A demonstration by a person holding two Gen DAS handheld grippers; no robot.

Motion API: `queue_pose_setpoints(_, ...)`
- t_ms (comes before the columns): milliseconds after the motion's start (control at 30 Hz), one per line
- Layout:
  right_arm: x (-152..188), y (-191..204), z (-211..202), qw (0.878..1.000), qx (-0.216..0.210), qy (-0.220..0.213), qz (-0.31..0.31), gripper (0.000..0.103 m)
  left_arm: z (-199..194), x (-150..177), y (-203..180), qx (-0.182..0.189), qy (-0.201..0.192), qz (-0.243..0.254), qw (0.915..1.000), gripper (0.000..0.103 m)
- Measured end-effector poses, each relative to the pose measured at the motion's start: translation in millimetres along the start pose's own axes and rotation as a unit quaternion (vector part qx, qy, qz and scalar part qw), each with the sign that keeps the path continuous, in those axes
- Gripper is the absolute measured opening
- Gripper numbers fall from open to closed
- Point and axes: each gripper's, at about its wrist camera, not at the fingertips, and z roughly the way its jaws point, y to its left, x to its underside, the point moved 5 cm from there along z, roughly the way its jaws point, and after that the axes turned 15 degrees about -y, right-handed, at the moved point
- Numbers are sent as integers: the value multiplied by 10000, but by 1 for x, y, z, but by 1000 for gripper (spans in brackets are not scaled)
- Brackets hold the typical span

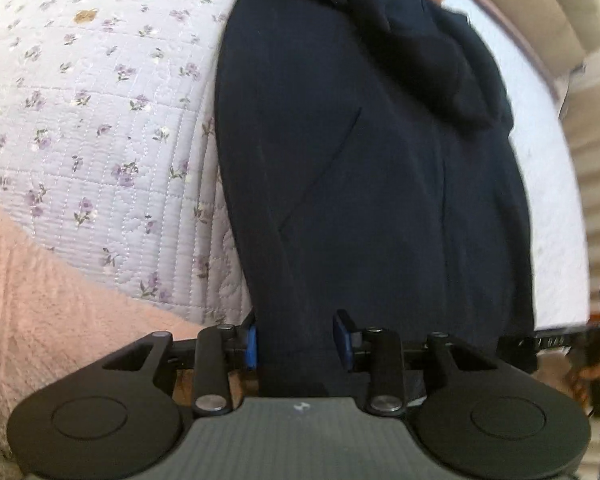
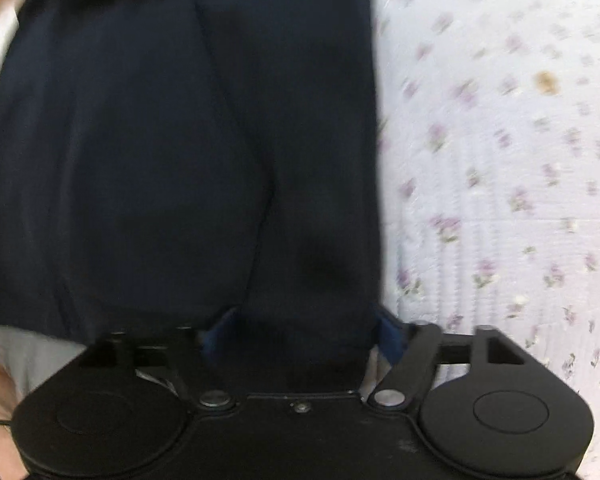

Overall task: Fold large clothes
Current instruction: 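Lift the hem with both tools and fold it toward the hood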

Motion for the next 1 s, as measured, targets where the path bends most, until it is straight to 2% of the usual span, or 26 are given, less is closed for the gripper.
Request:
queue_pose_setpoints(33, -2, 3, 1, 9999, 29, 48, -105, 90, 0, 1, -1, -9, -6, 66, 10000, 34)
queue_pose_setpoints(67, -3, 6, -1, 9997, 44, 17, -228, 81, -1, 2, 0, -19, -36, 92, 9999, 12)
queue_pose_setpoints(133, -2, 10, -12, 9993, 9, -265, -268, 23, -4, 5, 4, 151, -131, -66, 9998, 12)
queue_pose_setpoints(200, 4, 10, -30, 9980, -247, -588, 4, 22, -14, 2, 8, 461, -387, -318, 9977, 12)
queue_pose_setpoints(300, 10, 5, -62, 9913, -352, -1234, 295, 20, -33, -6, 11, 677, -819, -408, 9935, 12)
queue_pose_setpoints(400, 19, -2, -104, 9759, -676, -1935, 748, 19, -49, -20, 7, 961, -1215, -552, 9864, 12)
queue_pose_setpoints(467, 12, -6, -130, 9616, -860, -2397, 1023, 19, -60, -33, 5, 1105, -1434, -572, 9818, 12)
queue_pose_setpoints(533, -2, -13, -155, 9422, -1092, -2837, 1405, 19, -69, -46, 4, 1235, -1633, -627, 9768, 12)
queue_pose_setpoints(600, -23, -13, -175, 9283, -1206, -3130, 1603, 19, -70, -62, -1, 1340, -1794, -746, 9718, 12)
queue_pose_setpoints(800, -88, -21, -216, 8937, -1441, -3853, 1790, 19, -80, -130, -11, 1532, -2399, -902, 9544, 12)
queue_pose_setpoints(900, -108, -35, -222, 8735, -1618, -4161, 1941, 19, -81, -166, -18, 1539, -2653, -908, 9475, 12)
queue_pose_setpoints(1000, -137, -49, -205, 8601, -1703, -4353, 2043, 19, -71, -205, -27, 1528, -2832, -892, 9426, 12)
